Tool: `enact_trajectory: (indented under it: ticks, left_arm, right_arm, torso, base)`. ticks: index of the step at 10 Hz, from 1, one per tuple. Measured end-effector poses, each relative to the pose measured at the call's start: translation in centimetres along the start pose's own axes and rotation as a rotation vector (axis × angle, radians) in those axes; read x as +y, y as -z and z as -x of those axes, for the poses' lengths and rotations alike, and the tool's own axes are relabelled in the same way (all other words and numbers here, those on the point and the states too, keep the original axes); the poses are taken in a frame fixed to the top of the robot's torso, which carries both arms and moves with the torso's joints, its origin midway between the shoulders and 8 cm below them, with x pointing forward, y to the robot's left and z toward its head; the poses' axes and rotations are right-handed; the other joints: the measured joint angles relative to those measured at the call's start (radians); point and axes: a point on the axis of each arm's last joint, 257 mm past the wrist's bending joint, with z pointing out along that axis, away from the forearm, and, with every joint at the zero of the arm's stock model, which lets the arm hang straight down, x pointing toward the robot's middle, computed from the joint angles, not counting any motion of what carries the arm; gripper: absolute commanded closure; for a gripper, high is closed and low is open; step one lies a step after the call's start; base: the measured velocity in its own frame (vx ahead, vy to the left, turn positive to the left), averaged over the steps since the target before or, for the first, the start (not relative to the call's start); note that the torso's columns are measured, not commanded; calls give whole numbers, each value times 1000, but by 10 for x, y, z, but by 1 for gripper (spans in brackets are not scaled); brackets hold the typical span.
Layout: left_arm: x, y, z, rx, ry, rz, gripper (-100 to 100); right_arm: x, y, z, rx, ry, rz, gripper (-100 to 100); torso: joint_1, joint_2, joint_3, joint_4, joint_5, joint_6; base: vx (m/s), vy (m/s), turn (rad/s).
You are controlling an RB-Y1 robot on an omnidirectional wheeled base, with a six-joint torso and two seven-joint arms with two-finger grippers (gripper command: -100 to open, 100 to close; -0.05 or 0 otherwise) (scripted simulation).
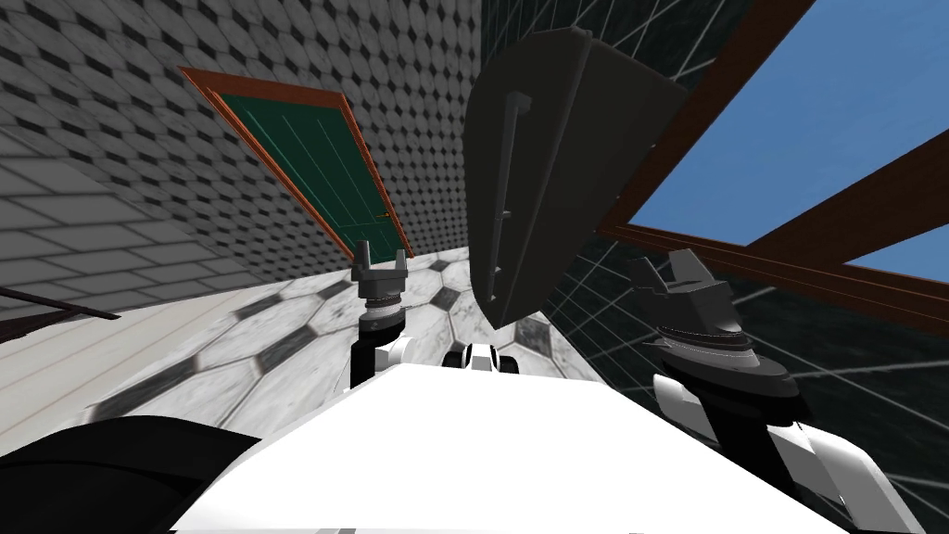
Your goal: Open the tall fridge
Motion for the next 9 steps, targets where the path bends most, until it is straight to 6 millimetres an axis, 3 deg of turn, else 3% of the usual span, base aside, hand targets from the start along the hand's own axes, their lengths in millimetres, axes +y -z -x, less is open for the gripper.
enact_trajectory:
  ticks: [9]
  left_arm:
    - [0, 0, 0, 0, 0, 0, 0]
  right_arm:
    - [-7, 13, 6, 119, 551, 107, -100]
  torso:
    - [-2, 0, 0, 0, 0, 0]
  base:
    - [24, 60, 67]
